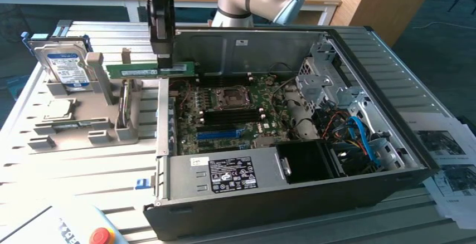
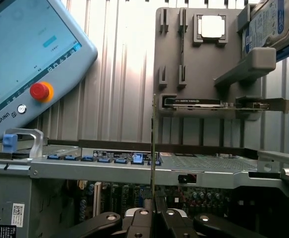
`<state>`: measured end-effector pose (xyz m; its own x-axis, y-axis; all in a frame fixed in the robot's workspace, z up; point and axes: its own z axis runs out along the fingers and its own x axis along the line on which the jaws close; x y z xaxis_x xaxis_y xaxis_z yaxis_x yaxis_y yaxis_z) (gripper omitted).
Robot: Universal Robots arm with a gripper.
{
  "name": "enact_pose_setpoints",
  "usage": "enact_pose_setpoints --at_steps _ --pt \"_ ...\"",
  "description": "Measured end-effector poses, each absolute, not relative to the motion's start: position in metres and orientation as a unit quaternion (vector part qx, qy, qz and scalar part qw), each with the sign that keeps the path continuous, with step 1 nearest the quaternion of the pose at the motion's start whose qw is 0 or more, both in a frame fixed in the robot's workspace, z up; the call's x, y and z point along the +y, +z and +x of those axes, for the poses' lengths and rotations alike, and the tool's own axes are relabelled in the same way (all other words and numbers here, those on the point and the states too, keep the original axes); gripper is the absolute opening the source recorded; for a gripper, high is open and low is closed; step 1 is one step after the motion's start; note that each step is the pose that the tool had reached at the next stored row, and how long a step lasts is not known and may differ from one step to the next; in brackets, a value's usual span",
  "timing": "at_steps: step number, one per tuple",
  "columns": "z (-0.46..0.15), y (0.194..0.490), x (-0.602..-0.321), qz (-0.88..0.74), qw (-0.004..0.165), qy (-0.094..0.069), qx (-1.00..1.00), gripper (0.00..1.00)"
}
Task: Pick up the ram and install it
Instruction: 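Pick up the ram and move it above insertion slot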
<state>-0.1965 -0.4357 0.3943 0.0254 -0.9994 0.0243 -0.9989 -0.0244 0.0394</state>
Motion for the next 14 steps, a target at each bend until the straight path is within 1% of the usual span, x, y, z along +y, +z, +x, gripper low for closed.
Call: enact_pose_setpoints --at_steps 14 --pt "-0.183 0.394 -0.439 0.716 0.023 -0.005 -0.698 0.12"
